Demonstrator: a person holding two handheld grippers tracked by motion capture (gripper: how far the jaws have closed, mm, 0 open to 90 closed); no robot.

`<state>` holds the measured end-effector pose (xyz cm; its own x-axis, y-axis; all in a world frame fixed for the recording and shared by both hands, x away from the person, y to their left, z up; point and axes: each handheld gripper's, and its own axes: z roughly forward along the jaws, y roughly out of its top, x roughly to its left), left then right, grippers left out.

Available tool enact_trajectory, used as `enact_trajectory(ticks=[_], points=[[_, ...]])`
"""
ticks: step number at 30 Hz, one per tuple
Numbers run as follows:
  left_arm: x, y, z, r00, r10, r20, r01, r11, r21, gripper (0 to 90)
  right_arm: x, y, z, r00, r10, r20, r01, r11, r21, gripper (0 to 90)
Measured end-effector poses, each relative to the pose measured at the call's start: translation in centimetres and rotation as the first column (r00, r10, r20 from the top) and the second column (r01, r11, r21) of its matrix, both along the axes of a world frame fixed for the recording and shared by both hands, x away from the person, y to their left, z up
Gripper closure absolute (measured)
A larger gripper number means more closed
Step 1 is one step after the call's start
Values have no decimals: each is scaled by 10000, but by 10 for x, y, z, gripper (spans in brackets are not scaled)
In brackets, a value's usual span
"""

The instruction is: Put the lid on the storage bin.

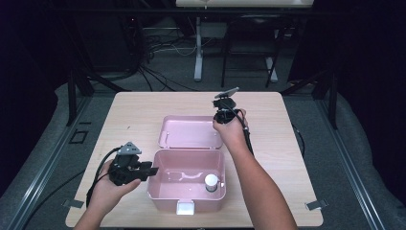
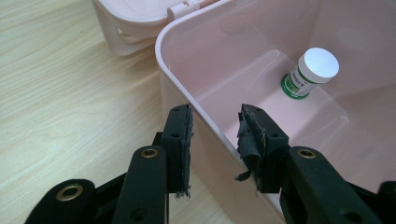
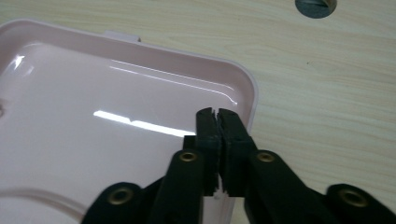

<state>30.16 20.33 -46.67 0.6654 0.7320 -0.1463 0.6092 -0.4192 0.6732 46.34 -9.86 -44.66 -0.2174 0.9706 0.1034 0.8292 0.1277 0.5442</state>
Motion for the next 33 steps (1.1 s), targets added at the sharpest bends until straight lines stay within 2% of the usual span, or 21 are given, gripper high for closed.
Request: enact_trajectory(ticks=[2, 4, 9, 13, 14, 20, 28, 33], points=[[0, 0, 0, 10000, 13, 58, -13, 10000, 11, 641, 2, -1, -2, 9999, -102, -116, 101, 9999, -32, 834], [-1, 0, 0, 10000, 18, 45, -18, 10000, -4, 642, 4, -2, -4, 9993, -318, -170, 312, 9989, -360, 811], [-1, 0, 1, 10000, -12, 50, 12, 10000, 27, 641, 8, -10, -10, 9970, -632, -445, 620, 9977, -270, 780], [-2, 0, 1, 10000, -26, 41, 26, 10000, 33, 642, 11, -14, -17, 9939, -734, -823, 736, 9973, -4, 781], [-2, 0, 1, 10000, -31, 42, 30, 10000, 32, 643, 13, -15, -21, 9912, -784, -1065, 799, 9968, 98, 781], [-2, 0, 1, 10000, -45, 36, 45, 10000, 3, 643, 14, -16, -24, 9878, -761, -1356, 827, 9956, 442, 820], [-2, 0, 1, 10000, -3, 16, 3, 10000, -12, 645, 13, -15, -22, 9888, -758, -1284, 819, 9957, 434, 845], [-2, 0, 1, 10000, 18, 22, -18, 10000, -4, 645, 11, -14, -18, 9920, -764, -1005, 802, 9962, 353, 852]])
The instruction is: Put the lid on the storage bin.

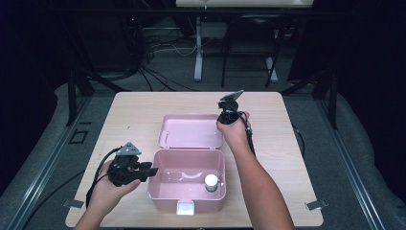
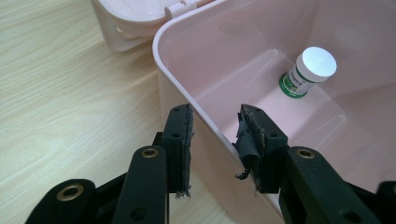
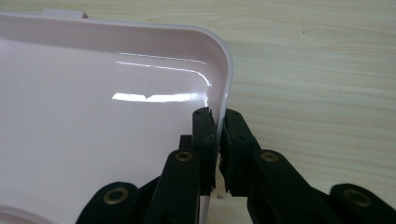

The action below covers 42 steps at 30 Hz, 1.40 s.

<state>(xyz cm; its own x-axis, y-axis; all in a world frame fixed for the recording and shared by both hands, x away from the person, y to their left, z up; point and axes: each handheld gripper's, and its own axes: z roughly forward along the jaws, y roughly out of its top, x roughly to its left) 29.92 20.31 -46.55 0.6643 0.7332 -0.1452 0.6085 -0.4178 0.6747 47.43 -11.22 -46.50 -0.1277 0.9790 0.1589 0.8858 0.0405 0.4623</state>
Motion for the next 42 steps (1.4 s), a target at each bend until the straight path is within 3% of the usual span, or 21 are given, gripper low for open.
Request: enact_trajectory(ticks=[26, 42], points=[[0, 0, 0, 10000, 12, -69, -11, 10000, 35, 641, -11, -2, 19, 9940, 187, 1075, -197, 9998, 78, 858], [0, -1, -1, 9999, 49, -119, -49, 10000, 28, 643, -20, -1, 36, 9863, 400, 1603, -380, 9992, -156, 863]])
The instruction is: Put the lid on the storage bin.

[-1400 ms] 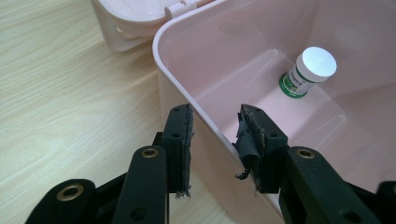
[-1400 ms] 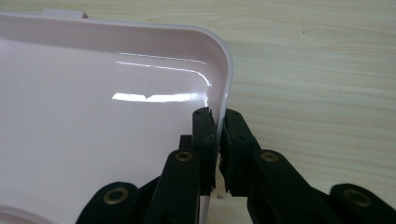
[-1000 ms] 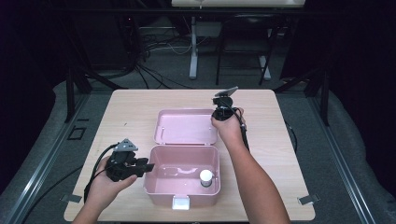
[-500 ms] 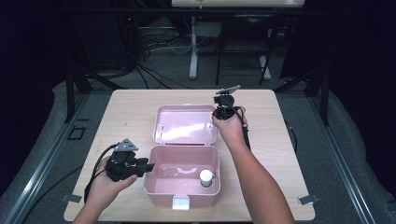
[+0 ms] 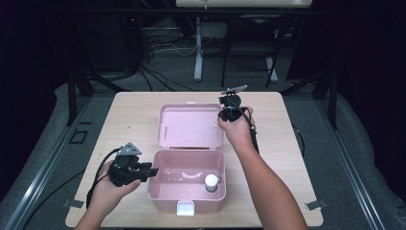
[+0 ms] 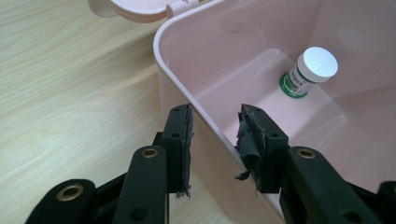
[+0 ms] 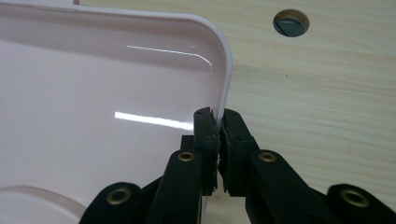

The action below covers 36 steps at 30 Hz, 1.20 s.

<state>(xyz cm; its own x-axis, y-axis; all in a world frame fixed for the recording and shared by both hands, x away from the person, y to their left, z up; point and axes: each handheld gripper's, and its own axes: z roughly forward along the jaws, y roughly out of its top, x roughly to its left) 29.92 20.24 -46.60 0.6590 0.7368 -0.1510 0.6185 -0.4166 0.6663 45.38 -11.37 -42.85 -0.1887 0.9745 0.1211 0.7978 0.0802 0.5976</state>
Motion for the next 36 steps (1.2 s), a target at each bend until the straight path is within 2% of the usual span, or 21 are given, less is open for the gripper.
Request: enact_trajectory(ticks=[8, 24, 36], points=[[0, 0, 0, 10000, 29, -43, -29, 10000, -46, 642, -8, 0, 11, 9991, 185, 392, -183, 9998, -60, 864], [0, 0, 0, 10000, 8, -71, -8, 10000, 16, 639, -24, -6, 27, 9945, 460, 941, -492, 9983, 322, 866], [0, 0, 0, 9999, 27, -102, -28, 10000, -3, 635, -37, -7, 36, 9868, 697, 1463, -746, 9968, 282, 868]])
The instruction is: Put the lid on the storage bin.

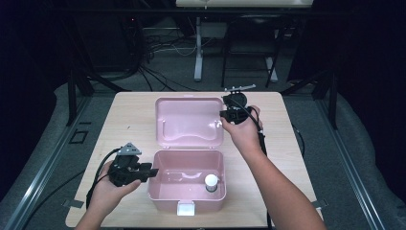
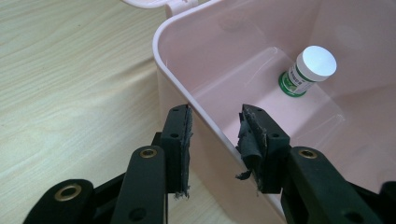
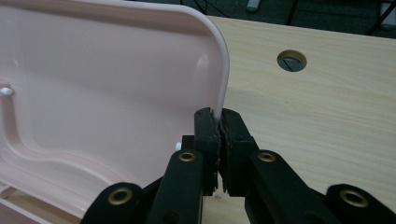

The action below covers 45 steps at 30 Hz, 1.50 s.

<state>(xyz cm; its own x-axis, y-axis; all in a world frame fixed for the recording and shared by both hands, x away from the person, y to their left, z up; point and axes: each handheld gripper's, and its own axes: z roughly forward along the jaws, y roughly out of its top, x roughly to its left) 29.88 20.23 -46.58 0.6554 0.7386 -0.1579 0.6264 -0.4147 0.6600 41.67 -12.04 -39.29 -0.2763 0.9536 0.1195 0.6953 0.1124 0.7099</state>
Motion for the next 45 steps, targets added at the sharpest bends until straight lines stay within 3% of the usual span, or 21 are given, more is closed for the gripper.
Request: enact_trajectory(ticks=[13, 45], points=[[0, 0, 0, 10000, 42, -23, -42, 10000, 5, 633, -15, -1, 8, 9982, 273, 536, -273, 9996, -6, 872], [0, 0, -1, 9999, 102, -53, -102, 9999, -81, 634, -46, -9, 16, 9901, 775, 1171, -809, 9964, 240, 871]])
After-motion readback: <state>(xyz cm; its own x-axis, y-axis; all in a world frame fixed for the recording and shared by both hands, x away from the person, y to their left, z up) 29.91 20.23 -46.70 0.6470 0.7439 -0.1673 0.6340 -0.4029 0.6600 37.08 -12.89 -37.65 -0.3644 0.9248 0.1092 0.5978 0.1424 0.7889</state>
